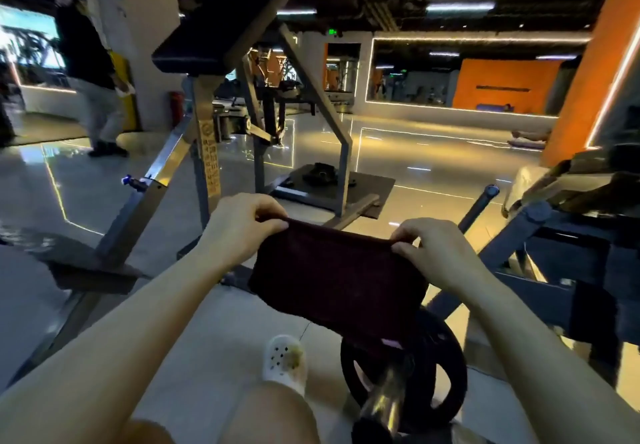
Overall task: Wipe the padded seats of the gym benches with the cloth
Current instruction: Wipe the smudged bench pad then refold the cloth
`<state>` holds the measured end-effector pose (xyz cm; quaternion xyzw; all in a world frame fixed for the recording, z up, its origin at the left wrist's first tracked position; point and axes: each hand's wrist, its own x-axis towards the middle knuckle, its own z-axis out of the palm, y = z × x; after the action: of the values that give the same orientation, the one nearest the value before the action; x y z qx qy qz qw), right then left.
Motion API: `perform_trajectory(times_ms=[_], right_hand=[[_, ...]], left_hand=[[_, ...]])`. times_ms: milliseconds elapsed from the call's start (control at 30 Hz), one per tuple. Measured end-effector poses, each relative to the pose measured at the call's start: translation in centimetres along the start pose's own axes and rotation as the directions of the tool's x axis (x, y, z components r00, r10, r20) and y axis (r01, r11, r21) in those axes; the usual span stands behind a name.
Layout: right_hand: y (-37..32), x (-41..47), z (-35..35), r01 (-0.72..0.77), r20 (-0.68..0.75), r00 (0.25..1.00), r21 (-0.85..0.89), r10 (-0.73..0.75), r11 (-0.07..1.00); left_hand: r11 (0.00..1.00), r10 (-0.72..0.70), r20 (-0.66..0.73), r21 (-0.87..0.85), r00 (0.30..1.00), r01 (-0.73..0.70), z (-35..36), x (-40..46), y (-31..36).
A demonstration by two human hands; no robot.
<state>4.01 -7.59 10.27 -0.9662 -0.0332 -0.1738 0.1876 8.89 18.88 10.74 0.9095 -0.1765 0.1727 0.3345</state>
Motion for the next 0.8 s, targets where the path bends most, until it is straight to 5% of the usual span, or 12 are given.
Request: perform_trajectory(times_ms=[267,567,800], right_hand=[[1.8,2.9,1.3,-0.178,-0.149,0.968,0.147,0.2,0.973],[2.4,7.5,2.7,-0.296,-0.202,0.935,0.017,0.293,0.955],[2.6,12.7,5.1,-0.466,-0.405,0.811,-0.009,0.423,0.885]], left_hand=[[0.99,0.133,0.01,-0.047,0.991,-0.133,4.1,7.9,-1.3],[0.959,0.282,0.089,-0.029,0.955,-0.281,5.6,15.5,-4.2],[0.923,0.371,0.152,-0.169,0.916,-0.345,8.3,21.7,-6.8]])
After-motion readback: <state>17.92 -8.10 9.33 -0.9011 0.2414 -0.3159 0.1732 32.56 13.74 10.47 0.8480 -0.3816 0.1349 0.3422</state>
